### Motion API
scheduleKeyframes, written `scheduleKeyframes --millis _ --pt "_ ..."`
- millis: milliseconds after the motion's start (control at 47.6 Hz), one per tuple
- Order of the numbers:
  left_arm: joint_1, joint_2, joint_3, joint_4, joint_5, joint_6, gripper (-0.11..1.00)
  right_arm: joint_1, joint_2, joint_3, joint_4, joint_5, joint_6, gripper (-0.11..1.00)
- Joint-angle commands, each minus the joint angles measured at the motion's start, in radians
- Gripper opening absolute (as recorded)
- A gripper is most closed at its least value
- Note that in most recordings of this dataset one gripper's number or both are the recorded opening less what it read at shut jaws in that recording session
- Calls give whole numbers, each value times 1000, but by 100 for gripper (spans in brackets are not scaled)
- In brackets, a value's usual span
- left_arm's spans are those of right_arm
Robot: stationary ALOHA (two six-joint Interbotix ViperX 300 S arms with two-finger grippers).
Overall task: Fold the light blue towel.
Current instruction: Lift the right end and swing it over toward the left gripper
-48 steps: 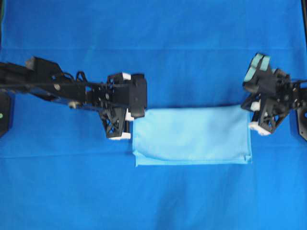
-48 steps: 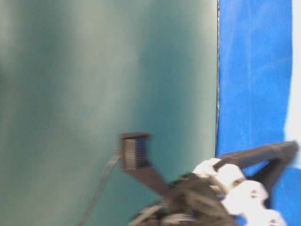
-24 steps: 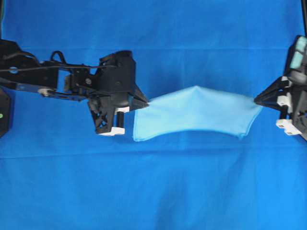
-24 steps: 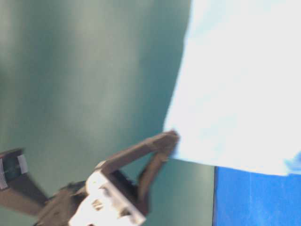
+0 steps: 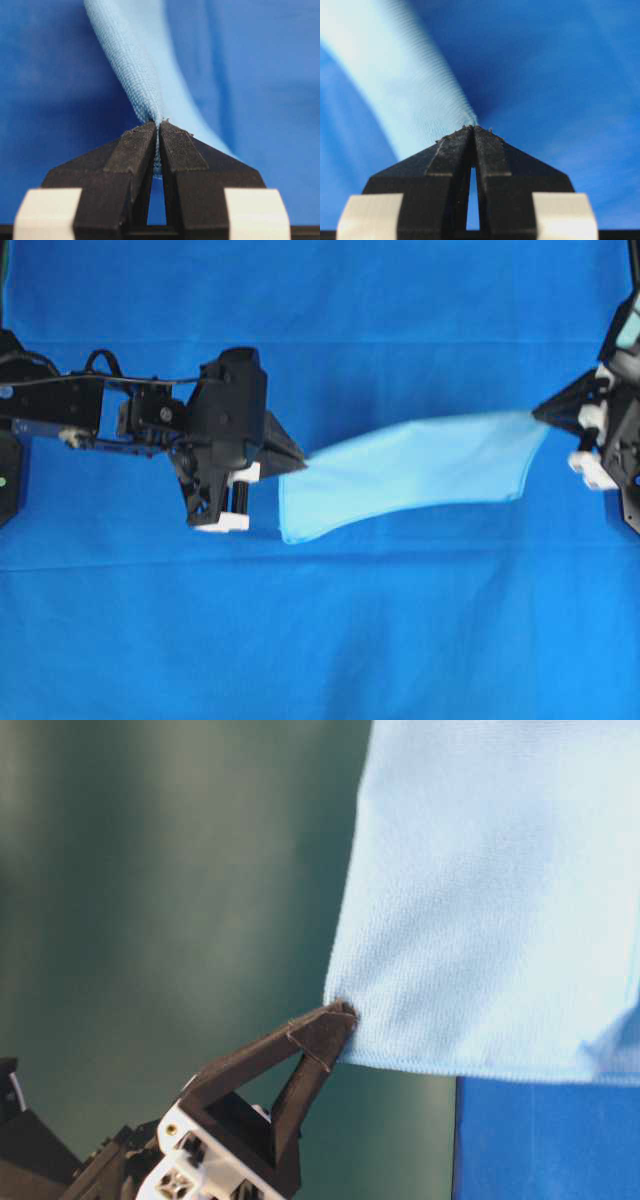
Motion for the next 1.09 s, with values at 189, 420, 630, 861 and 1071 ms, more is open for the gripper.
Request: scheduleKeyframes --millis 189,420,630,861,1071 --pt "-94 83 -26 0 -285 3 2 -215 81 -54 -158 -138 17 1" --pt "-123 224 -141 0 -397 32 2 -311 210 -135 -232 -270 9 1" --pt "-146 307 -275 0 -396 123 2 -327 351 -238 -259 -345 6 1" --pt "-149 345 -330 -2 -377 143 2 -327 465 -319 -265 -368 5 1" --pt "-149 380 -360 -2 -407 143 2 -331 426 -291 -268 -345 6 1"
